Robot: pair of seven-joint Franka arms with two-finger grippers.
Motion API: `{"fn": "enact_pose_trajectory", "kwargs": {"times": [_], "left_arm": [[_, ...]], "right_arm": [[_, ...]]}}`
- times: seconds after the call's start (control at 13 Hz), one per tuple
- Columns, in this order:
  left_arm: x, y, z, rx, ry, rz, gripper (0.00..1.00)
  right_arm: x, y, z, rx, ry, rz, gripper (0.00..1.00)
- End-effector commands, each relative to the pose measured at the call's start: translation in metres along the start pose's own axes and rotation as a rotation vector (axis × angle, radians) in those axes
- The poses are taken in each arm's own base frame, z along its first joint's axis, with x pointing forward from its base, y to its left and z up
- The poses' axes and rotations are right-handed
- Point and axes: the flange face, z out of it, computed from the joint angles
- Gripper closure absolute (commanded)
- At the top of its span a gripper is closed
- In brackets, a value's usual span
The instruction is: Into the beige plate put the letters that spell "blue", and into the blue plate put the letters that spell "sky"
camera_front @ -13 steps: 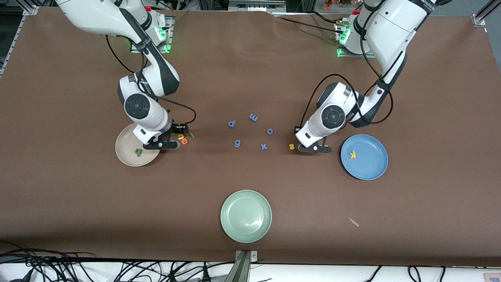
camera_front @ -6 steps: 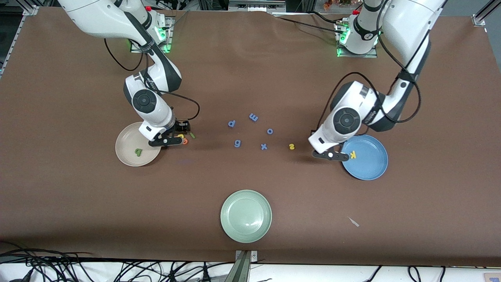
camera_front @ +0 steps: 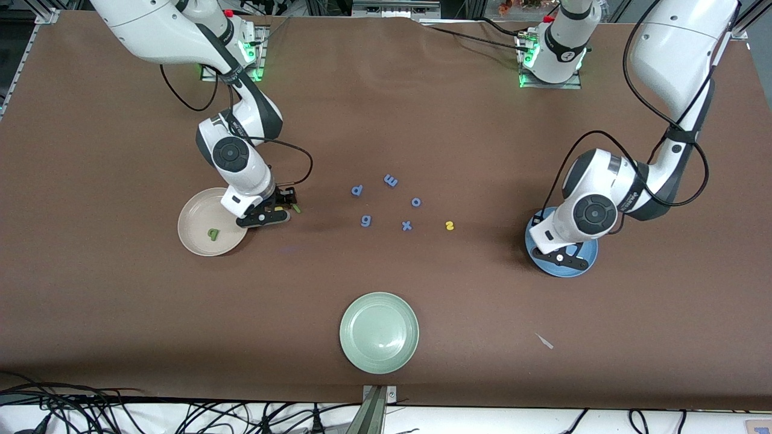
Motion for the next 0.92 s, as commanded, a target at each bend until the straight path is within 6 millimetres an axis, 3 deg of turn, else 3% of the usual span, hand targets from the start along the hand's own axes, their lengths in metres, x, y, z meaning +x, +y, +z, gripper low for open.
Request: {"fn": "enact_pose_trajectory", "kwargs": {"times": [0.0, 0.15, 0.31, 0.54, 0.77, 0.85], "left_arm": [[0.003, 0.010, -0.008, 0.007, 0.016, 0.022, 0.00], [0.004, 0.031, -0.022, 0.003, 0.037, 0.043, 0.00], [0.009, 0.047, -0.039, -0.014, 0.066, 0.031, 0.00], [0.013, 0.098, -0.056, -0.112, 0.083, -0.085, 0.00], [0.029, 0.158, -0.054, -0.138, 0.082, -0.216, 0.00], [0.035, 0.177, -0.051, -0.149, 0.078, -0.260, 0.00]], "right_arm": [[-0.006, -0.002, 0.005, 0.003, 0.018, -0.022, 0.23], [-0.006, -0.002, 0.005, 0.003, 0.016, -0.021, 0.30], [-0.006, -0.002, 0.006, 0.003, 0.015, -0.022, 0.47], [-0.006, -0.002, 0.006, 0.002, 0.012, -0.022, 0.66], [-0.005, -0.001, 0.004, 0.000, 0.012, -0.023, 0.83], [-0.003, 0.000, -0.001, -0.001, 0.021, -0.026, 0.84]]}}
